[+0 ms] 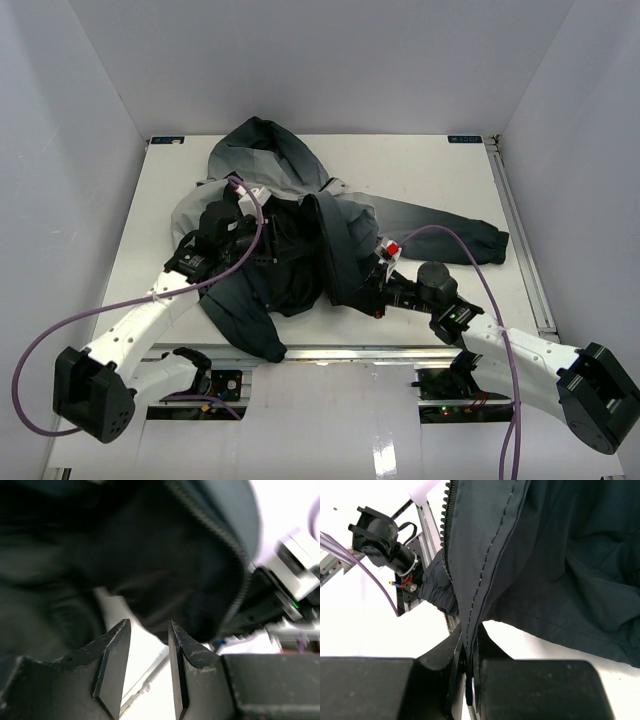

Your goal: Zip up the jacket

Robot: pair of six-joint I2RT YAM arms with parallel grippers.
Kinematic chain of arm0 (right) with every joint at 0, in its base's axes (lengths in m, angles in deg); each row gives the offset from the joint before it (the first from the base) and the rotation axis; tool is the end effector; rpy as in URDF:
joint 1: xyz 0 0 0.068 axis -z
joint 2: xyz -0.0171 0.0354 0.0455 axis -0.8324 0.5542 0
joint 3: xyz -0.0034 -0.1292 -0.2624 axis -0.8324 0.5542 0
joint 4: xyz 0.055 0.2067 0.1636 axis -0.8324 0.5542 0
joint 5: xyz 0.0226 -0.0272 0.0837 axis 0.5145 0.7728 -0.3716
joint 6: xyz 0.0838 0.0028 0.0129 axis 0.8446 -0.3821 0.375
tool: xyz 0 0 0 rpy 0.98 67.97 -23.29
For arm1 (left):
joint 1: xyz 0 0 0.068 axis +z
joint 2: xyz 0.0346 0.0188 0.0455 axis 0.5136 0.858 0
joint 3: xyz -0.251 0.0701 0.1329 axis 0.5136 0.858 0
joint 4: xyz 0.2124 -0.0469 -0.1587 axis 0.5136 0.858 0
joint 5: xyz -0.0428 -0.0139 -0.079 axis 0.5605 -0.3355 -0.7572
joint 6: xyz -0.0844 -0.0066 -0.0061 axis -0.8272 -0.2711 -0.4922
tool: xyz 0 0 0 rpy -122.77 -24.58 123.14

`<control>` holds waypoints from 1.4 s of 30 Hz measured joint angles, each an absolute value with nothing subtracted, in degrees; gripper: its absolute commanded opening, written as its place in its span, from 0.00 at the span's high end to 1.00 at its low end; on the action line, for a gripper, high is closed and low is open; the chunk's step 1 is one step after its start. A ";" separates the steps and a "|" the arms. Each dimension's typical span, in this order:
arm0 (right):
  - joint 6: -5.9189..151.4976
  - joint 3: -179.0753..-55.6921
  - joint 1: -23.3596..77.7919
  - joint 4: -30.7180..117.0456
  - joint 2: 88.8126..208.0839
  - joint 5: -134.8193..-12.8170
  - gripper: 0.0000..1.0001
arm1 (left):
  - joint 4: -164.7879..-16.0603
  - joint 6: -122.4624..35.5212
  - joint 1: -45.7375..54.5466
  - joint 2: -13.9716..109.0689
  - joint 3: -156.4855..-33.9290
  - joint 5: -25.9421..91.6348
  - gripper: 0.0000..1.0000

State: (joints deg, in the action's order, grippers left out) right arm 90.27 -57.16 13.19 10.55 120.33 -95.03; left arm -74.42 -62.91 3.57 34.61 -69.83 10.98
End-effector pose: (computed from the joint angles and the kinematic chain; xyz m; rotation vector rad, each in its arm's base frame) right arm 0.1394 0.1799 0.2201 -0.7023 1.6895 1.2793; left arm 0.2220 -0.1568 0.2866 0.2737 2.2088 -1.1410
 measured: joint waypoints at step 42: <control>90.58 -56.84 13.25 11.13 117.24 -94.86 0.92 | -58.24 -92.33 4.71 1.06 -40.08 39.06 0.40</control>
State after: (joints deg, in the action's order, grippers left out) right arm 90.58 -56.84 13.25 11.13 117.24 -94.86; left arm -58.24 -92.33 4.71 1.06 -40.08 39.06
